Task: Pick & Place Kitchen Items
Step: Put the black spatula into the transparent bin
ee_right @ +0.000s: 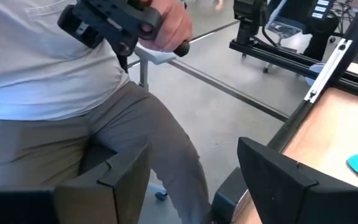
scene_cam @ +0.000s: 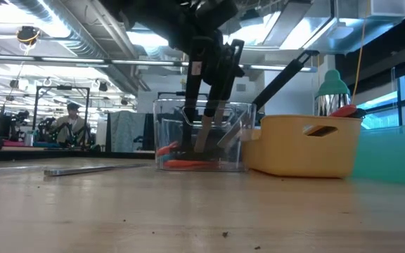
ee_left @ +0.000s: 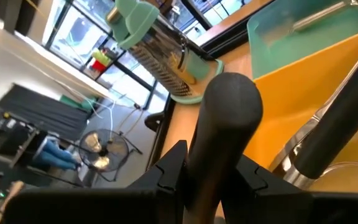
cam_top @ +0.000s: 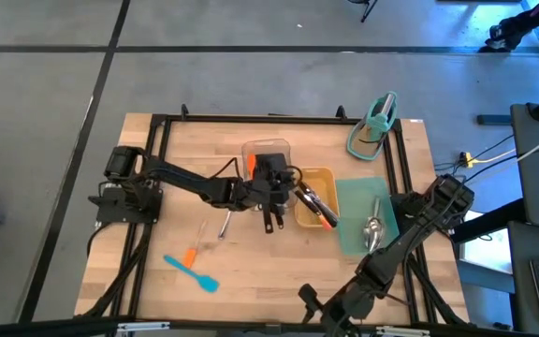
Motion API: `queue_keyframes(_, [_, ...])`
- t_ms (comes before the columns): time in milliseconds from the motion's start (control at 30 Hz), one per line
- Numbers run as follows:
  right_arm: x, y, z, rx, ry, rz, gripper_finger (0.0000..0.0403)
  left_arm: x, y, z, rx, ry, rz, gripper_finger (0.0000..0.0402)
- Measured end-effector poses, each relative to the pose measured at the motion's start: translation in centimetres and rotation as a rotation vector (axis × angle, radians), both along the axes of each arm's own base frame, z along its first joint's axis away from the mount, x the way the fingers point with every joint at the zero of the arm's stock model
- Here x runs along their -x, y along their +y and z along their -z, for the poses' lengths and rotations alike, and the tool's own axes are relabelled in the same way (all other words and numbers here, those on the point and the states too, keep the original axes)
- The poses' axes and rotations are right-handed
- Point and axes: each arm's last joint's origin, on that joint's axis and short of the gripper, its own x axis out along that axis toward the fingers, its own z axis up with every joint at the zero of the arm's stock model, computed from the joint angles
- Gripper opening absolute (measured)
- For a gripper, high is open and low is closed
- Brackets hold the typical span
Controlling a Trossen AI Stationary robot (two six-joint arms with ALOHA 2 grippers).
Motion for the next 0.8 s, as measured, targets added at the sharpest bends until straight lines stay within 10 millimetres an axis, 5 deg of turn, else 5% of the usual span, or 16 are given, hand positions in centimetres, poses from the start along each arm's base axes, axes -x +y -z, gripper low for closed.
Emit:
queue_keyframes(433, [0.1, 0.1, -0.1, -0.018, 0.005, 0.000, 0.0241, 0.3, -0.5, 0.7, 0.103, 0.031, 0.014, 0.0075])
queue_keyframes(800, [0.1, 0.1, -0.1, -0.021, 0.009, 0.001, 0.0241, 0.5, -1.6, 1.4, 0.217, 0.048, 0.081, 0.0208])
